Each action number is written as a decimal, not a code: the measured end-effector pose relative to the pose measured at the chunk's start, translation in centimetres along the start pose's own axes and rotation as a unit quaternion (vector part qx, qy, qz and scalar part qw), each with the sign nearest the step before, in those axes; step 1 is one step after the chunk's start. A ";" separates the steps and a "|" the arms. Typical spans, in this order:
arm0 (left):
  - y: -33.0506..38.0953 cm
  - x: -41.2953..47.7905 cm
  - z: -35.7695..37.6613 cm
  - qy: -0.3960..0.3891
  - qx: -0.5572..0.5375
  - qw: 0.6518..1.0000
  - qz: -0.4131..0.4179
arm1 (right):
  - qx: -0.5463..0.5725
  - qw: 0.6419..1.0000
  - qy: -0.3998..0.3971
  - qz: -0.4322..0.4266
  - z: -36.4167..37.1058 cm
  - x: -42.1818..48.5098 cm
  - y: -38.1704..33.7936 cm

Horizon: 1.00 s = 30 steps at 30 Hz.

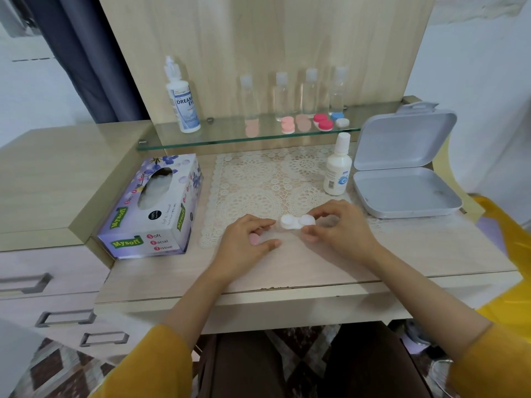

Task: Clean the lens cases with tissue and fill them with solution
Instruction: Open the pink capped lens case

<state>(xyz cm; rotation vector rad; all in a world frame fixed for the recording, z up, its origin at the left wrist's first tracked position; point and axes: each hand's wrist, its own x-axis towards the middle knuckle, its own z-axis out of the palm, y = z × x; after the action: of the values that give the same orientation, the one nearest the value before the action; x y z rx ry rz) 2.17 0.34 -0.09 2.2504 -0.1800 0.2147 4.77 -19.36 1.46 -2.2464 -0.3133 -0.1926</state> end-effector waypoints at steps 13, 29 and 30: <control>3.9 2.2 5.0 -0.011 0.113 0.986 0.118 | -0.017 0.982 0.154 0.109 -8.6 0.5 2.9; 3.4 2.2 7.1 -0.058 0.126 0.979 0.151 | -0.256 0.941 0.216 -0.039 -10.5 1.9 7.9; 3.3 2.2 7.1 -0.058 0.127 0.978 0.152 | -0.266 0.938 0.215 -0.055 -10.4 2.0 8.1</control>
<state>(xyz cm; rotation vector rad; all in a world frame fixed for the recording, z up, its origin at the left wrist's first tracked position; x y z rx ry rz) 4.31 -7.37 -1.54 2.4828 -0.5923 0.2819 8.63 -32.05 2.66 -2.6273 -0.1579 -0.9091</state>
